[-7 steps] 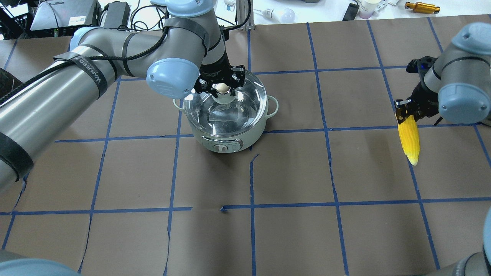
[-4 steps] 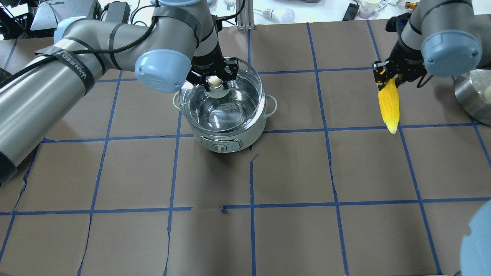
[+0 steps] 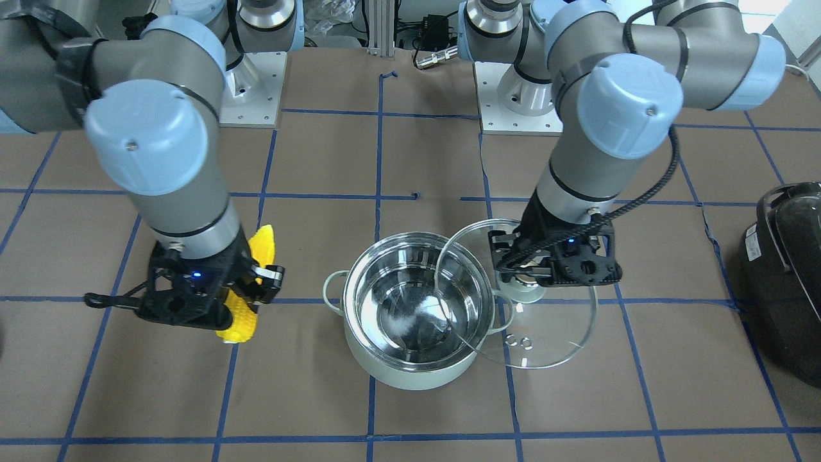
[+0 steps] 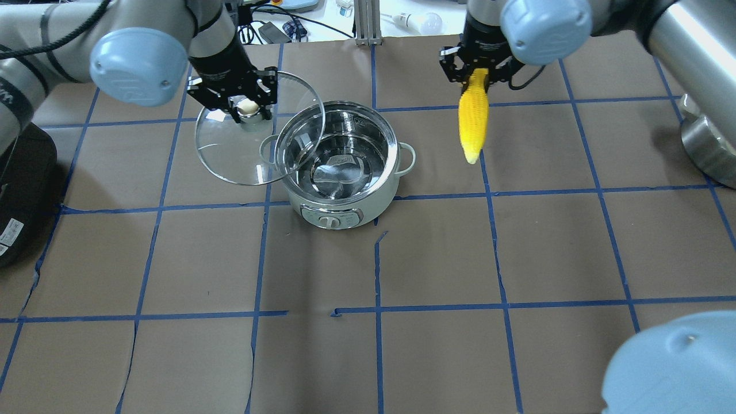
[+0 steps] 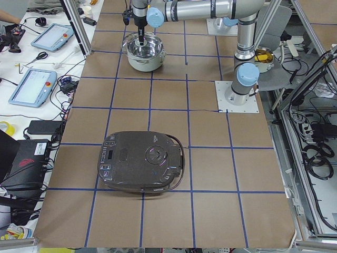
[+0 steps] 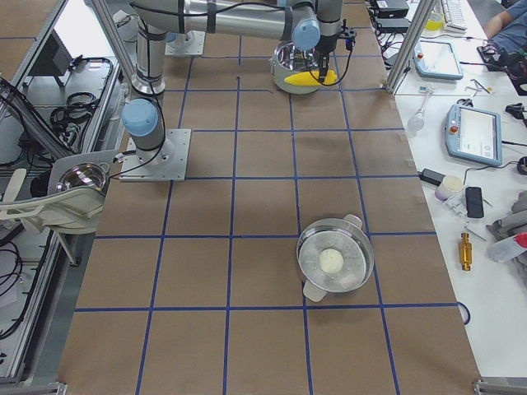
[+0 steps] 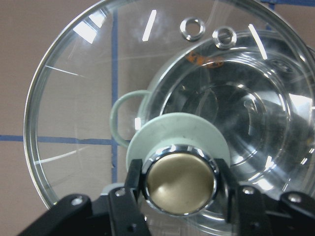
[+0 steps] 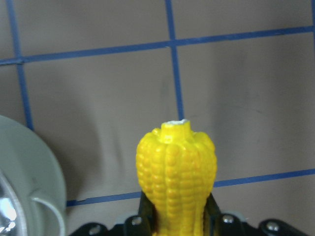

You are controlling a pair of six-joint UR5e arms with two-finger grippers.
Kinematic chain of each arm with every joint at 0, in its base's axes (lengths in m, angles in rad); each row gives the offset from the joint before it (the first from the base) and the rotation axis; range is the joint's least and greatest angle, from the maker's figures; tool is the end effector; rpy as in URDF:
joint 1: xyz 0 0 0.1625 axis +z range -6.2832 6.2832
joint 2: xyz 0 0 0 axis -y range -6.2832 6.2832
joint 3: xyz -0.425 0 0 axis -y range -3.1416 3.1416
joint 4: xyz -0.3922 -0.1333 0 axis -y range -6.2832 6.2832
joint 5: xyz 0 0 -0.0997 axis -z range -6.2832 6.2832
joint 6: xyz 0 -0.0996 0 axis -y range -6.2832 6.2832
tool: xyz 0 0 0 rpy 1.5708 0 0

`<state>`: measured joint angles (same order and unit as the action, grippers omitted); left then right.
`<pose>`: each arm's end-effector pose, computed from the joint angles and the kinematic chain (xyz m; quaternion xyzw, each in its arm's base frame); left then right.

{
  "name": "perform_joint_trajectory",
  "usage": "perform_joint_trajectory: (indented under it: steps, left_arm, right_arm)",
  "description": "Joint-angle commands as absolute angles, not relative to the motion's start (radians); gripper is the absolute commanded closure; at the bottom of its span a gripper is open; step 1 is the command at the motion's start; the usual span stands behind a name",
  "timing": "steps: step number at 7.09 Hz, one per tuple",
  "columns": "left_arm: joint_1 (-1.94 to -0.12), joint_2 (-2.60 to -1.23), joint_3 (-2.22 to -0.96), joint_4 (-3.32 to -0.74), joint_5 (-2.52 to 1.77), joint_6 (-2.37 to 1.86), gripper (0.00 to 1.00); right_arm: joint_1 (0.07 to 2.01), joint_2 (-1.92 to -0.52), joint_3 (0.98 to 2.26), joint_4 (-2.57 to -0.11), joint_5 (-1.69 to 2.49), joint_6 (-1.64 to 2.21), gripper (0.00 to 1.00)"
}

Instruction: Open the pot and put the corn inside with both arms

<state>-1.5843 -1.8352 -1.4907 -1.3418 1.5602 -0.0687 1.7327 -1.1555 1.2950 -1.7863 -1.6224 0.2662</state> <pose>-0.1425 -0.5988 0.4058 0.0275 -0.9994 0.0221 0.0062 0.2340 -0.6374 0.4052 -0.0530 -0.9975 0.0426 0.0171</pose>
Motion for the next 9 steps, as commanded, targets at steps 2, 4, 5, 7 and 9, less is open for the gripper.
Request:
perform_joint_trajectory:
  steps: [2, 4, 5, 7, 9]
  left_arm:
    - [-1.367, -1.828, -1.558, -1.348, 1.621, 0.258, 0.96]
    - [-1.217, -1.865, -1.607, -1.297, 1.621, 0.416, 0.96]
    - [-1.175, -1.884, -1.629, -1.246, 1.62, 0.451, 0.96]
    - [-1.149, -1.945, -1.727, -1.043, 1.615, 0.517, 0.97]
    - [-1.147, -1.954, -1.773, -0.999, 1.609, 0.518, 0.97]
  right_arm:
    - [1.914, -1.017, 1.12, -1.776, -1.609, 0.467, 1.0]
    - [1.966, -0.982, 1.1, -1.792, -1.606, 0.488, 0.98]
    - [1.983, -0.968, 1.101, -1.801, -1.6, 0.488, 0.88]
    - [1.983, -0.968, 1.17, -1.871, -1.523, 0.463, 0.01]
    - [1.98, -0.992, 1.282, -2.044, -1.528, 0.434, 0.0]
